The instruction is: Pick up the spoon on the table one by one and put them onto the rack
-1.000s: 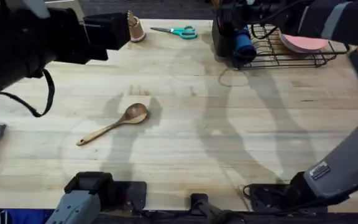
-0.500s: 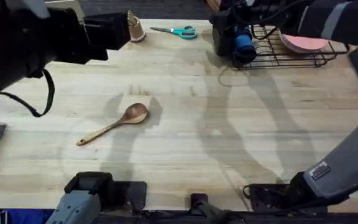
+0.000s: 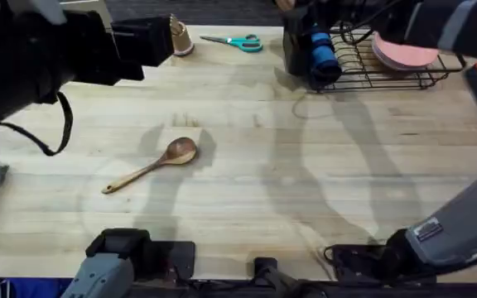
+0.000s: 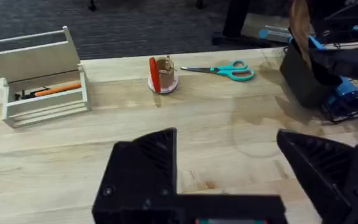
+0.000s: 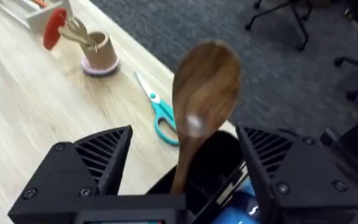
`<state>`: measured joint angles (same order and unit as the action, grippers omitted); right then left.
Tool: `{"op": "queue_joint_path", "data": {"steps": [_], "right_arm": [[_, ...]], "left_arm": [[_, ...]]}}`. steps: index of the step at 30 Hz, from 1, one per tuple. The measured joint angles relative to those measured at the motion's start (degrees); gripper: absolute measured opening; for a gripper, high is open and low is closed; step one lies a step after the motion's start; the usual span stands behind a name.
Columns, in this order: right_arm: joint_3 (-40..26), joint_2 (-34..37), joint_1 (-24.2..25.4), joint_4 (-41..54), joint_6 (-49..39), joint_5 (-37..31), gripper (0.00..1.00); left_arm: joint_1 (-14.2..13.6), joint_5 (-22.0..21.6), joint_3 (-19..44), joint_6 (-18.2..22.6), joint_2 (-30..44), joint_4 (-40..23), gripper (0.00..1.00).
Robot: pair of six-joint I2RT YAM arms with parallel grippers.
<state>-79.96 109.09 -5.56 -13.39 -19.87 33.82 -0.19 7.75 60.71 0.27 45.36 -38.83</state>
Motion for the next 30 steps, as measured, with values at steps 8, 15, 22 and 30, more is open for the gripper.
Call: {"op": "queue_joint_path", "data": {"steps": [8,15,22,30], "right_arm": [[0.0,-5.3,1.4,4.0,-1.3,0.0,0.996],[0.0,-8.9,3.6,14.9,-3.1,-5.0,0.996],[0.0,-15.7,3.7,24.7,-3.8,-12.3,0.996],[0.0,-24.4,3.7,36.9,-4.0,-22.4,0.996]], "left_arm": [[0.0,0.0,0.0,0.0,0.0,0.0,0.993],[0.0,0.0,0.0,0.0,0.0,0.0,0.993],[0.0,0.0,0.0,0.0,0.0,0.0,0.993],[0.0,0.0,0.0,0.0,0.0,0.0,0.994]]}}
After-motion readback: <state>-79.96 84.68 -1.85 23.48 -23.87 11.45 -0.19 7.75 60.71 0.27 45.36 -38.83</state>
